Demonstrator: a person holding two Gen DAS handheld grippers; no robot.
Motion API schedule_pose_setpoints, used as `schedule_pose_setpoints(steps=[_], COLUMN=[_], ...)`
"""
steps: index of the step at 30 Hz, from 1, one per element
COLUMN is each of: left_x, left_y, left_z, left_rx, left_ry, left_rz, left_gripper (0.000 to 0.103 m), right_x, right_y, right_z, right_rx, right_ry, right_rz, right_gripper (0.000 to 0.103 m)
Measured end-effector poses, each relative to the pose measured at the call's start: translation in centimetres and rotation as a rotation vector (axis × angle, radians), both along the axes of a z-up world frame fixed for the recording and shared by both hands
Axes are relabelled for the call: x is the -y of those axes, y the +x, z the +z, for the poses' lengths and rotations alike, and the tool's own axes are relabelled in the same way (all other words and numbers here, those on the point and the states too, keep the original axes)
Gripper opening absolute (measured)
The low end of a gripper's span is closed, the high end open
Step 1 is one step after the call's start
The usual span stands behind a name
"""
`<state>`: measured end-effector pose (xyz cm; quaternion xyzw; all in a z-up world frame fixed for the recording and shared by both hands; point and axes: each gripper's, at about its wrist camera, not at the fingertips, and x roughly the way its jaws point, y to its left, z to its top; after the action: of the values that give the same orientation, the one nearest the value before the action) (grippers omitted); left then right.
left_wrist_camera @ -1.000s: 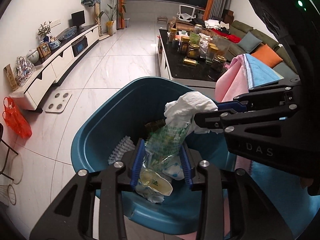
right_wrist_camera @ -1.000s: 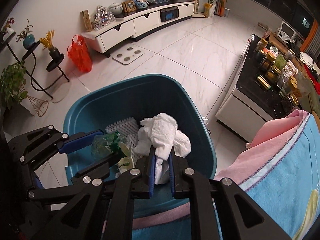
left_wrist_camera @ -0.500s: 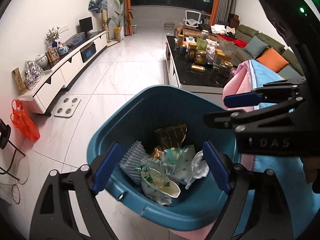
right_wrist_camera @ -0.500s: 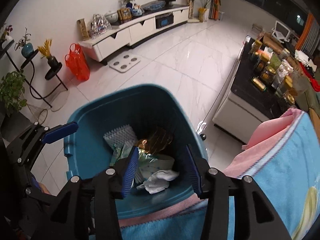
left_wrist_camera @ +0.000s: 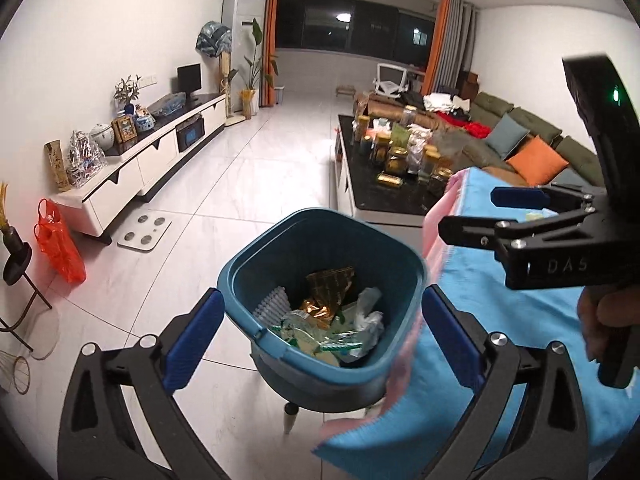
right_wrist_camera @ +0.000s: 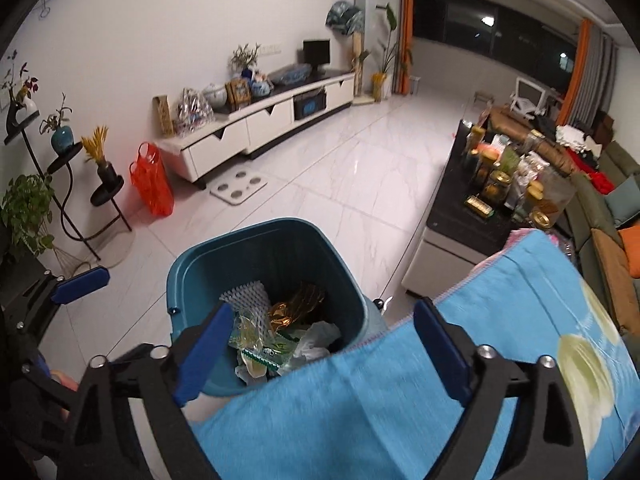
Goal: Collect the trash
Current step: 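Open both grippers over the teal bin to drop wrapper and tissue, then move both tools back from the bin to the orange peels on the table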
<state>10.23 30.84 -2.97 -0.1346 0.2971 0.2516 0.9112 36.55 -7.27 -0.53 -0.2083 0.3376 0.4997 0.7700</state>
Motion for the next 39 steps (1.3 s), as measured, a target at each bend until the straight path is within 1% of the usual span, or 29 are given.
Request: schedule_pose_setpoints(steps=[3,7,12,21,29,30,39], left_x=[1.7,4.6,8.5,16.3,22.1,23.1,27.7], left_y=[-1.7,-3.3,-4.1,-3.2,-2.1,-2.0,-0.8], left_z=[1.4,3.0,4.3,5.7,6.3,6.3,6.1], left_rx=[0.028,0.05,0.076,0.087,0.084,0.085,0.092], left_ry=[-0.003,0.01,0.01,0.036,0.061,0.065,0.07], left_rz=[-0.003,-0.027,-0.074,-0.197,-0.302,-0.315,-0.427], left_gripper=[0.097,0.097,0.097,0.097,0.097,0.097,0.097], right_x=[2.2,5.3,10.1,18.5,25.7,26.8,34.5], right_y=[-0.6,-1.0,-1.3,-1.8,-2.8,-3.0,-5.5], right_z=[0.8,1.5,2.1,2.0,1.5,1.4,0.1], right_rx=[0.024,0.04,0.037,0.04,0.073,0.082,0.144], right_ry=[0.028,0.063,0.113,0.176,0.236,0.242,0.281], right_rz=[-0.022,-0.064,-0.133,-0.26,-0.382,-0.412,-0.604], right_gripper=[0.096,0.096,0.096,0.096,0.096,0.096,0.096])
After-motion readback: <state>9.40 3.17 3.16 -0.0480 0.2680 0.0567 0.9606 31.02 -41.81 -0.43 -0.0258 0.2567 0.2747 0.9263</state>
